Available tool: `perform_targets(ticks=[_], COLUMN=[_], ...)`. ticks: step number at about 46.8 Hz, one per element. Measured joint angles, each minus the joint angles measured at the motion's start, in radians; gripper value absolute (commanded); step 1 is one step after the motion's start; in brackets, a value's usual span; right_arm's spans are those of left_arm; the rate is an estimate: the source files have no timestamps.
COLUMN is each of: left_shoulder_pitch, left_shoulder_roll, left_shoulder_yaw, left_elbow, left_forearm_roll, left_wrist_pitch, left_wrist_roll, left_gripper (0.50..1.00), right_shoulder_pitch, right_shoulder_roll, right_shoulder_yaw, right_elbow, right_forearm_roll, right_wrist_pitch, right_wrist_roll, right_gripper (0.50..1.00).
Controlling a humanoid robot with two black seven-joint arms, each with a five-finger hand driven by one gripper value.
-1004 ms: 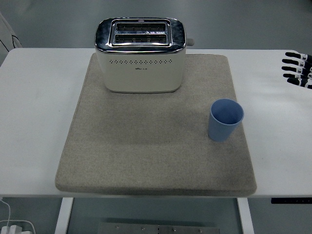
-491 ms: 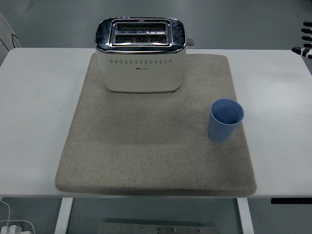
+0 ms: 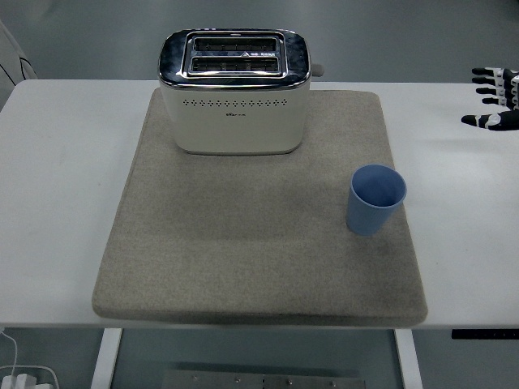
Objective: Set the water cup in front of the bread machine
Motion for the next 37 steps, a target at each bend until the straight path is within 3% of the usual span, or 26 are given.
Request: perform_targets(ticks=[6,13,27,37], left_shoulder_pitch=[0.0,0.0,0.0,0.0], left_shoulder_roll=[0.0,0.0,0.0,0.0], left_shoulder_yaw=[0.0,0.0,0.0,0.0], left_elbow=[0.0,0.0,0.0,0.0], left_forearm_roll=[0.0,0.0,0.0,0.0], left_wrist_pitch=[0.0,0.0,0.0,0.0], left_wrist_roll=[0.0,0.0,0.0,0.0], left_gripper=[1.0,1.0,1.0,1.0], right_shoulder_pitch=[-0.009,-0.023,-0.136,-0.188], right_shoulder_roll=[-0.061,-0.074,-0.076,-0.042], right_shoulder_yaw=[0.002,0.012,0.014,0.015], right_elbow=[0.035,0.04,0.096,0.1], right_forearm_roll=[-0.005,-0.005,-0.055,-0.059], right_wrist_pitch=[0.165,0.309,0.321,0.32], right_wrist_roll=[0.068,0.089,0.269,0.298], right_gripper=[0.921,0.926,0.928,0.928])
